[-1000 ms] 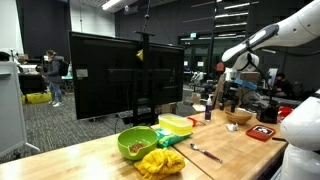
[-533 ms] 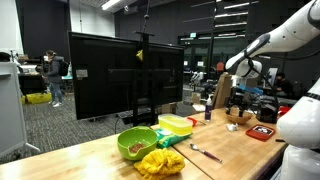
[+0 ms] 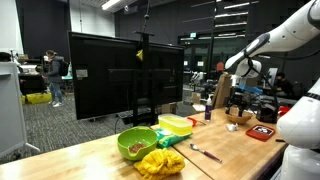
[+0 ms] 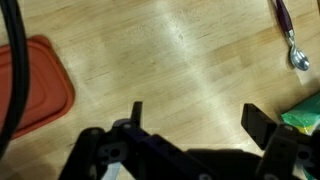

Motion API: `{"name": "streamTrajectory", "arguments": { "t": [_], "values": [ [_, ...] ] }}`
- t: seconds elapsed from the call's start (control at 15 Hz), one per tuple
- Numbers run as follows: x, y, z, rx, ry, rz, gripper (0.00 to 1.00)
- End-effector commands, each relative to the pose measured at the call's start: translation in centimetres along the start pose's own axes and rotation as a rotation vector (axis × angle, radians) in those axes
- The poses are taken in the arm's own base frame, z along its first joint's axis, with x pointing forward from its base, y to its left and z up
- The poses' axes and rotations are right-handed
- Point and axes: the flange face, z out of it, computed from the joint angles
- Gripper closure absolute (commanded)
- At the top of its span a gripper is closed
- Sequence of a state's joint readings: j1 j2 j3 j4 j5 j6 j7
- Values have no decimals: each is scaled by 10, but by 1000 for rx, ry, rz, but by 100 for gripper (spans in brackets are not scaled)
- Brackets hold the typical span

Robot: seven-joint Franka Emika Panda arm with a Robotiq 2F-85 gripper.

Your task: Put the white object in the green bowl on the left.

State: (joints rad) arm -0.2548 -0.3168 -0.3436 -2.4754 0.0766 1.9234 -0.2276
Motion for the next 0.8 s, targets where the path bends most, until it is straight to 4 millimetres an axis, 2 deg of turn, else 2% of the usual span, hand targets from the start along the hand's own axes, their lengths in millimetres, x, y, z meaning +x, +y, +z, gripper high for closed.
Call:
{"name": "streamTrajectory", "arguments": {
  "t": [0.0,0.4,0.73],
  "values": [
    [0,0,0,0,-1,0,0],
    [0,0,-1,0,-1,0,0],
    [30,-11,25,58,3,102,0]
  ]
}}
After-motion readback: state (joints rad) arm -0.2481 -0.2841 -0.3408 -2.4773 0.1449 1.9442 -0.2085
